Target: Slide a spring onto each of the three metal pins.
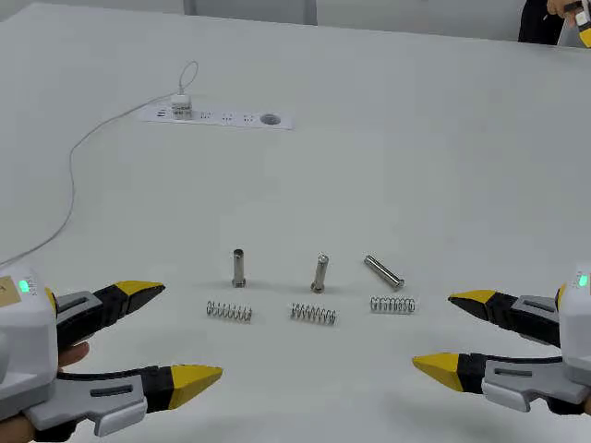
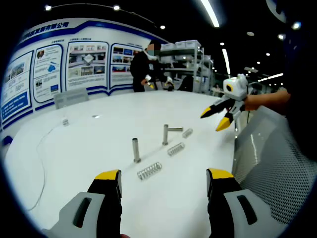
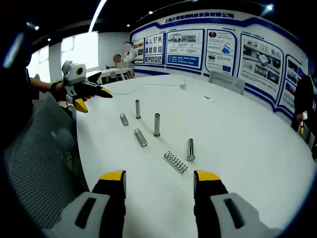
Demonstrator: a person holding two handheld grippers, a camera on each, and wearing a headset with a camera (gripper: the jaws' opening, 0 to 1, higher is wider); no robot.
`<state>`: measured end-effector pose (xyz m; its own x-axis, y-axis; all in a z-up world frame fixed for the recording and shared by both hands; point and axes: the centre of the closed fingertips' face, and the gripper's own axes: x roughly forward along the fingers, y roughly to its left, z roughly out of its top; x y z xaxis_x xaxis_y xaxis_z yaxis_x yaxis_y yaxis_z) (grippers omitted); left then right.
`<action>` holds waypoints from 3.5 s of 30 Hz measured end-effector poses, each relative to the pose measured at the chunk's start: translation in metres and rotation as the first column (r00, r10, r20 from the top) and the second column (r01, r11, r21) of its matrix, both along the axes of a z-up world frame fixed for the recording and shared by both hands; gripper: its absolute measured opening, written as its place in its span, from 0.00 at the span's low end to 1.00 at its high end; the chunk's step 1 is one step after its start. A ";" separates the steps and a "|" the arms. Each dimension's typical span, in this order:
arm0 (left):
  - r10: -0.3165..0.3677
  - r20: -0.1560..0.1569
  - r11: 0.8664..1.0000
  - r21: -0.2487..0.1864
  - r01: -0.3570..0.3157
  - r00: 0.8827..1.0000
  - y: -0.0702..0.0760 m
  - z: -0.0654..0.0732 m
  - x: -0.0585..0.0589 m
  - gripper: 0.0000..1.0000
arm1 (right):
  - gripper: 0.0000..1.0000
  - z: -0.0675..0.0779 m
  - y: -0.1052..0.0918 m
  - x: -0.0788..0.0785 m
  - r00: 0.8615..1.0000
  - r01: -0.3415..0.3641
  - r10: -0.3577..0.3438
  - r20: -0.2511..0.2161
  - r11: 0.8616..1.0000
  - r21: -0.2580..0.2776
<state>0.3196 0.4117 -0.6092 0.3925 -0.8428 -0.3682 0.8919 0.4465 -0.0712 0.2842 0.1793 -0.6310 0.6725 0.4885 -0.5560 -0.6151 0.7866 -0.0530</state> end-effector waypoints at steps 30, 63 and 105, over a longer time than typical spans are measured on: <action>0.001 -0.004 1.000 0.002 -0.001 1.000 0.000 -0.002 -0.001 0.72 | 0.52 0.007 -0.004 0.017 1.000 0.008 -0.008 0.008 1.000 -0.010; 0.010 -0.011 1.000 0.011 -0.010 1.000 0.001 -0.004 0.000 0.71 | 0.32 0.010 0.002 0.098 0.998 0.025 -0.030 -0.053 0.996 -0.091; 0.011 -0.035 1.000 0.017 -0.010 0.999 0.004 -0.013 0.004 0.70 | 0.12 -0.049 0.008 0.130 0.960 0.110 -0.143 -0.242 0.983 -0.146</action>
<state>0.3234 0.4152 -0.6224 0.3879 -0.8321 -0.3965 0.8842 0.4574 -0.0948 0.4137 0.1877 -0.6795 0.5551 0.3209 -0.7674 -0.5175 0.8555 -0.0165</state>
